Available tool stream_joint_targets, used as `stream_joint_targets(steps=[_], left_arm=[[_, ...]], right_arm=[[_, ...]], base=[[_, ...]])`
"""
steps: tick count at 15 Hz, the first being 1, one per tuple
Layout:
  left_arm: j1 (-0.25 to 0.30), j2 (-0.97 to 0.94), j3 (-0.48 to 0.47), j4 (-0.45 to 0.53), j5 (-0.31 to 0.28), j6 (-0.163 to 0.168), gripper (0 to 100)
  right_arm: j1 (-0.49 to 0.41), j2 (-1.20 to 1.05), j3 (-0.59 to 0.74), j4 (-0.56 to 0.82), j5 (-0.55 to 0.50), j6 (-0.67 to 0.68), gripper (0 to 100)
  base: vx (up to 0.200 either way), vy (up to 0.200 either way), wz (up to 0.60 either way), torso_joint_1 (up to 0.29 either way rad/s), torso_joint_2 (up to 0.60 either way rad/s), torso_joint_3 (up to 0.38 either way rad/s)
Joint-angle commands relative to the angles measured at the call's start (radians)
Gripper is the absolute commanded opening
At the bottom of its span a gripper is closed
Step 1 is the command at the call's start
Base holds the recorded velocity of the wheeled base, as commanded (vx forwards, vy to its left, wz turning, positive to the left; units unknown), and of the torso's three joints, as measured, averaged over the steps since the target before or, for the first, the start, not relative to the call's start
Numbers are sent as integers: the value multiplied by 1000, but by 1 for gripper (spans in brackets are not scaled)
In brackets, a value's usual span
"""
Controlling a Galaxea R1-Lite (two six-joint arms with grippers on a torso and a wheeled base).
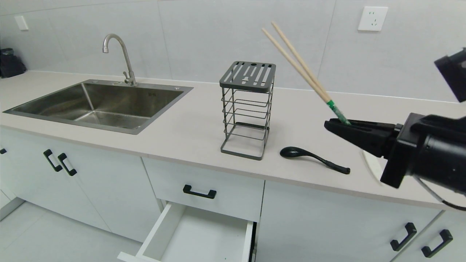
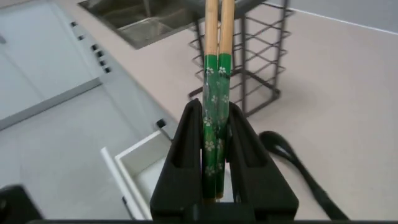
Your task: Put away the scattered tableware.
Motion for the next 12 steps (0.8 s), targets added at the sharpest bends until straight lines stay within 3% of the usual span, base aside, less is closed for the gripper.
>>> stream_joint_targets(steps=[1,5,8,10,12], left_arm=[[0,1,0,0,0,0,100],[0,1,0,0,0,0,100],[0,1,0,0,0,0,100],[0,1,0,0,0,0,100],[0,1,0,0,0,0,100]], right_arm=[[67,-10,54,6,57,-26,0],[154,56,56,62,101,-32,0],[182,83,-47,215,230,-26,0],[191,83,-55,298,244,-27,0],[219,119,-53,298,241,-35,0]], base=[[0,0,0,0,0,0],[0,0,0,0,0,0],[0,0,0,0,0,0],[0,0,0,0,0,0],[0,0,0,0,0,0]])
